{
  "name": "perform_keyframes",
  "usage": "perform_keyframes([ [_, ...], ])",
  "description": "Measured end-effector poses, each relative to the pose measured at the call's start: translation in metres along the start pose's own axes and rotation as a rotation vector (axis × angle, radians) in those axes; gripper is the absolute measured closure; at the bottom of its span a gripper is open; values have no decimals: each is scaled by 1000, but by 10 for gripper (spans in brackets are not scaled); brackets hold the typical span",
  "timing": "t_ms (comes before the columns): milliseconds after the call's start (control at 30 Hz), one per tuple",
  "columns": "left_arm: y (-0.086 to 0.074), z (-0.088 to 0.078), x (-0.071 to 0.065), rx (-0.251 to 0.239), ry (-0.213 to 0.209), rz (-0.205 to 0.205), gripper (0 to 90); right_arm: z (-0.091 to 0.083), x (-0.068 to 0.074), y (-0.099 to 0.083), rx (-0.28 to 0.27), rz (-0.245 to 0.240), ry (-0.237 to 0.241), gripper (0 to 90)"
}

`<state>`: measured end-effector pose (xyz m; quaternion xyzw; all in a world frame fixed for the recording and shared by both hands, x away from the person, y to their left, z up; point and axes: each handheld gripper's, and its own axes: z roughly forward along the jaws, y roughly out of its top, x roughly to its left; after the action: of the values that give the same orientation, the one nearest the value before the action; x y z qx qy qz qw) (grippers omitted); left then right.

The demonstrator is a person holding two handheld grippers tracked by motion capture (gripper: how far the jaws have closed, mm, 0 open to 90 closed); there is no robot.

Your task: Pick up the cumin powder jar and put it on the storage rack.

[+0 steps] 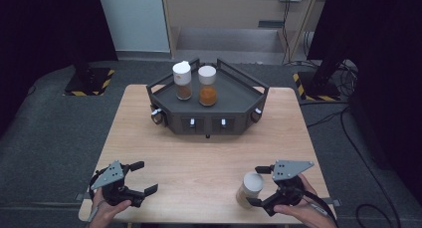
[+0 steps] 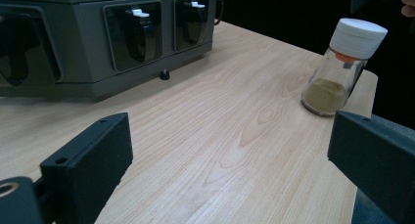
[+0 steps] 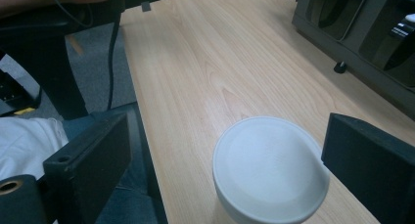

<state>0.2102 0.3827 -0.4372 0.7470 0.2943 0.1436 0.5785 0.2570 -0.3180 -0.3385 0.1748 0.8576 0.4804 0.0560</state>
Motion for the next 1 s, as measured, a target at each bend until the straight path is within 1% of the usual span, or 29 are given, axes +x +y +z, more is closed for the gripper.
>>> perform_keyframes([
  [133,0,0,0,1,0,0,19,4,-1,-3,2,6,5,50],
  [267,0,0,0,1,-1,-1,19,5,-3,-4,-5,11,6,63],
  [700,0,0,0,1,0,-1,19,7,-4,-2,2,-2,-5,69],
  [800,0,0,0,0,0,-1,19,6,-1,-1,6,-21,-29,70],
  [867,0,0,0,0,0,0,19,7,-3,-1,7,-13,-23,70],
  [933,0,0,0,-1,0,0,19,8,-3,-1,15,-17,-31,70],
  [1000,0,0,0,0,0,-1,19,9,-4,-3,16,-9,-29,70],
])
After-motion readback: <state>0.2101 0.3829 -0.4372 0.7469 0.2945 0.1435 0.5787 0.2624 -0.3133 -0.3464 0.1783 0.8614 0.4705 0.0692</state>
